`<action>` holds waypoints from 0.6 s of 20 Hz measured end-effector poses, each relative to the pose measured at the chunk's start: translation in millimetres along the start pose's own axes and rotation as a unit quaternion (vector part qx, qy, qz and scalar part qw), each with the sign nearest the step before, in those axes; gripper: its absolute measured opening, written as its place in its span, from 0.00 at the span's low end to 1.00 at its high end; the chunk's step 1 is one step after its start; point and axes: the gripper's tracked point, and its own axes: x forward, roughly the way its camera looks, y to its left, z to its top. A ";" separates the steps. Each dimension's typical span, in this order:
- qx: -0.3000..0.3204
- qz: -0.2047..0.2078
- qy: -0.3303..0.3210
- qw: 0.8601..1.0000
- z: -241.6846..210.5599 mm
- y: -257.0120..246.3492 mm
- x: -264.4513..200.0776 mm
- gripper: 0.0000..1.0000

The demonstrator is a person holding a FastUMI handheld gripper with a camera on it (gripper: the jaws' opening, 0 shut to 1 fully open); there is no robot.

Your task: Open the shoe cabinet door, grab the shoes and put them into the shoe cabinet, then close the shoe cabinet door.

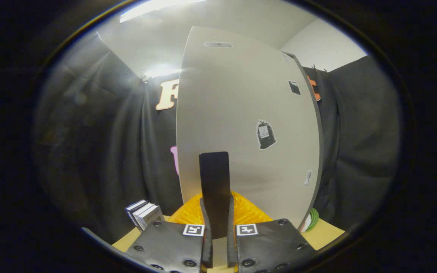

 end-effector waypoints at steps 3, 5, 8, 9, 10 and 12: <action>0.007 0.018 0.003 1.000 2.0 -10.6 -16.0 0.16; 0.004 0.032 0.007 0.999 3.5 -19.8 -29.1 0.16; 0.004 0.052 0.007 0.999 7.5 -36.2 -47.7 0.16; 0.003 0.057 0.009 0.998 7.9 -43.6 -54.4 0.16; 0.003 0.061 0.009 0.998 9.0 -50.1 -59.9 0.16; 0.006 0.068 0.008 0.998 10.9 -64.3 -71.6 0.16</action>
